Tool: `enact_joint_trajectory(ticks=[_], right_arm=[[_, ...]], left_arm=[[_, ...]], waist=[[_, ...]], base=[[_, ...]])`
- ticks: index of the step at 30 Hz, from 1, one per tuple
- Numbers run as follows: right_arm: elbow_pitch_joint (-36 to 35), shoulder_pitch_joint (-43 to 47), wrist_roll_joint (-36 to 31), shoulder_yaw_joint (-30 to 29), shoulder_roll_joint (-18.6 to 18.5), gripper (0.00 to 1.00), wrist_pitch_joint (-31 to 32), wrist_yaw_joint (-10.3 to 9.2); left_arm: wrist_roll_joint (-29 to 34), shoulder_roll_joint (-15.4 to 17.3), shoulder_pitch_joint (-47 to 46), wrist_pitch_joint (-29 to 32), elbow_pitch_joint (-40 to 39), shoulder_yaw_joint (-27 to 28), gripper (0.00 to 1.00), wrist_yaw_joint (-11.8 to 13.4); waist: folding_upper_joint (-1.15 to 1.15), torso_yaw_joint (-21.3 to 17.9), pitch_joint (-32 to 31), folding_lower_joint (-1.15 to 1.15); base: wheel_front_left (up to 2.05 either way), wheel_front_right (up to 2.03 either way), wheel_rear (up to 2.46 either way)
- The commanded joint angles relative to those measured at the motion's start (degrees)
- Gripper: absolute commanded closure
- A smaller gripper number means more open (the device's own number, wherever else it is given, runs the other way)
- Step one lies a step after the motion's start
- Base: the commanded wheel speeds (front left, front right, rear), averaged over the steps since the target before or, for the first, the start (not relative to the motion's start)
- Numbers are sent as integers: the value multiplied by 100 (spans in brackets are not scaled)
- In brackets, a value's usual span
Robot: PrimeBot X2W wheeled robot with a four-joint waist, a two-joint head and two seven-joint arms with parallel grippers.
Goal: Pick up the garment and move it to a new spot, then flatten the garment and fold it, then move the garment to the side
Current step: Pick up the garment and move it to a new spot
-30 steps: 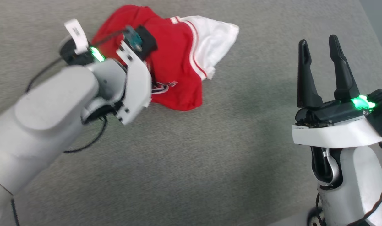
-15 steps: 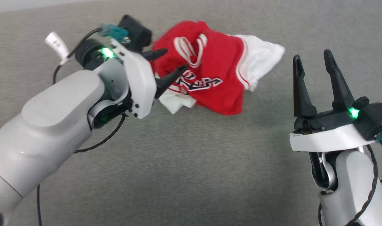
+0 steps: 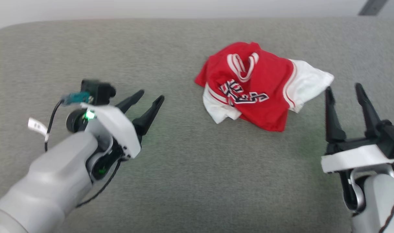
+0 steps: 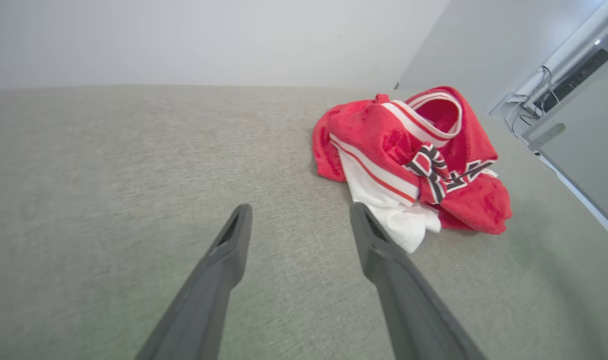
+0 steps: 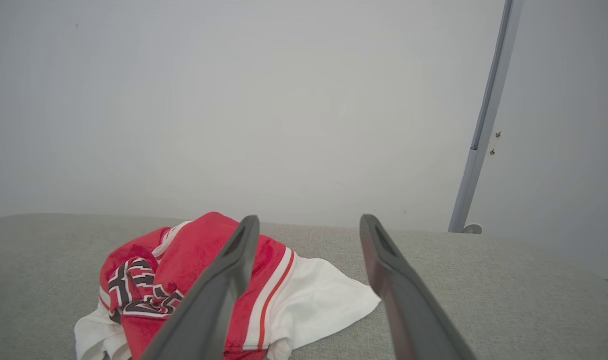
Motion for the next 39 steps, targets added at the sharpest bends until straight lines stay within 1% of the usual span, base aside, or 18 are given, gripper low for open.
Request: enact_joint_trajectory(ticks=[1, 5, 7, 9, 13, 14, 17, 22, 23, 25, 29, 33, 34, 37, 39], right_arm=[[32, 126, 4, -73, -55, 0, -24, -1], [57, 325, 7, -292, -126, 0, 27, -1], [23, 446, 13, -411, -148, 0, 56, -1], [-12, 570, 31, -554, -179, 0, 82, -1], [-113, 807, 13, -746, -177, 0, 164, 0], [-113, 807, 13, -746, -177, 0, 164, 0], [-215, 950, 22, -845, -161, 0, 213, 0], [-400, 1090, 36, -968, -91, 0, 286, -1], [-434, 1110, 43, -984, -84, 0, 288, -1], [-482, 1154, 57, -1020, -65, 0, 321, 0], [-623, 1213, 61, -1066, -43, 0, 346, -1], [-745, 1295, 58, -1084, -13, 0, 390, 0], [-828, 1288, 49, -1097, 4, 0, 415, 0], [-922, 1308, 55, -1098, 22, 0, 434, -1], [-976, 1302, 54, -1080, 35, 0, 449, -1]], left_arm=[[-89, -18, 227, -121, 80, 84, 0, 14], [-189, -3, 643, -247, 187, 302, 0, 14], [-106, 21, 856, -264, 194, 400, 0, 14], [-3, 33, 1044, -270, 149, 692, 0, 14], [466, 77, 1487, -270, 94, 1343, 0, 14], [466, 77, 1487, -270, 94, 1343, 0, 14], [1007, 97, 1805, -271, 36, 1995, 0, 18], [2124, 37, 2559, -271, -425, 3338, 0, 314], [2360, 35, 2723, -271, -540, 3536, 0, 355], [2777, -63, 3067, -271, -775, 4055, 0, 429], [3660, -261, 3707, -272, -1173, 4858, 0, 524], [4357, -572, 4188, -271, -1504, 5522, 0, 449], [4675, -729, 4321, -272, -1700, 5865, 0, 409], [5037, -962, 4537, -272, -1920, 6290, 0, 300], [5217, -1091, 4643, -272, -1984, 6480, 0, 225]], waist=[[0, 206, -170, 0], [0, 353, -291, 0], [0, 419, -341, 0], [0, 491, -383, 0], [0, 586, -459, 0], [0, 586, -459, 0], [0, 616, -512, 0], [0, 580, -591, 0], [0, 570, -602, 0], [0, 548, -621, 0], [0, 502, -671, 0], [0, 470, -719, 0], [0, 453, -737, 0], [0, 422, -767, 0], [0, 393, -780, 0]], base=[[0, 0, 0], [0, 0, 0], [0, 0, 0], [0, 0, 0], [0, 0, 0], [0, 0, 0], [0, 0, 0], [0, 0, 0], [0, 0, 0], [0, 0, 0], [0, 0, 0], [0, 0, 0], [0, 0, 0], [0, 0, 0], [0, 0, 0]])
